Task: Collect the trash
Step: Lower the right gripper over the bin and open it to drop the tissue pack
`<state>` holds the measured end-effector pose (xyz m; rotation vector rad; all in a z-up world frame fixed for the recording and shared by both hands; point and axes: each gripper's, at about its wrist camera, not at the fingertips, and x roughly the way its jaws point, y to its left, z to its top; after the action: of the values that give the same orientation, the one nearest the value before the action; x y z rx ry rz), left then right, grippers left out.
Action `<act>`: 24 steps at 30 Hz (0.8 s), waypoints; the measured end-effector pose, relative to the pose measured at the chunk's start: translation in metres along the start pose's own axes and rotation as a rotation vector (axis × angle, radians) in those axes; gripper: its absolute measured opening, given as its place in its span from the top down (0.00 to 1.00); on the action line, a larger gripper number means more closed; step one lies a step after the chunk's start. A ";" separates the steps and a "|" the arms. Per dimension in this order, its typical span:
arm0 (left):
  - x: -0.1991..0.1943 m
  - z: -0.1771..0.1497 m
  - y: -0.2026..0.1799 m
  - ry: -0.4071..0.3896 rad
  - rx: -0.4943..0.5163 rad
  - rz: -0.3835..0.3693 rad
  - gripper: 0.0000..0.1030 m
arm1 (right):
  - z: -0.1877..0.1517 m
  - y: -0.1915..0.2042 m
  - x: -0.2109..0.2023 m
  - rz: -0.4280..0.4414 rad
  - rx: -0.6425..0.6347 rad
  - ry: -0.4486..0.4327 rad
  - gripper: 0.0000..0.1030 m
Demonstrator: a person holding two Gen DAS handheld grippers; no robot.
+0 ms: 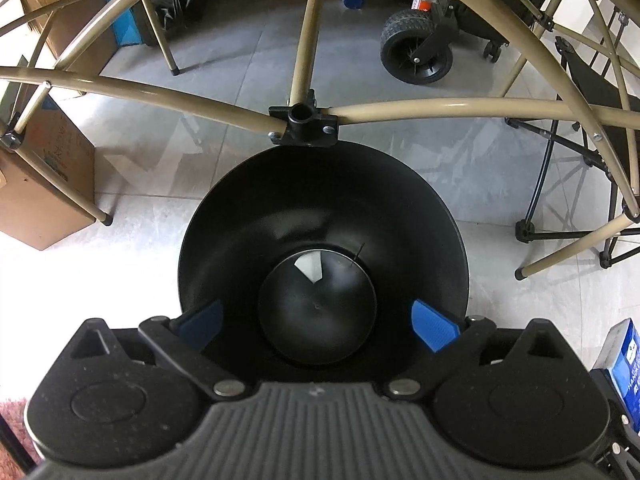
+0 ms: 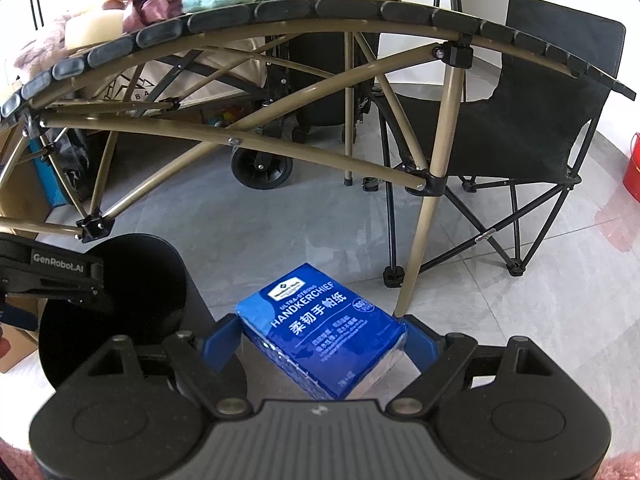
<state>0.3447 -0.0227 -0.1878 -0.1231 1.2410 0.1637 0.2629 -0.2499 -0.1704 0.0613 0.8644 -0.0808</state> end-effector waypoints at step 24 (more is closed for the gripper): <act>-0.037 0.000 0.076 -0.062 -0.088 -0.010 0.00 | 0.011 0.065 -0.005 0.057 -0.116 -0.016 0.17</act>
<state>0.3189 0.0494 -0.1530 -0.1988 1.1719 0.2114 0.2744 -0.1863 -0.1576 -0.0232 0.8495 0.0219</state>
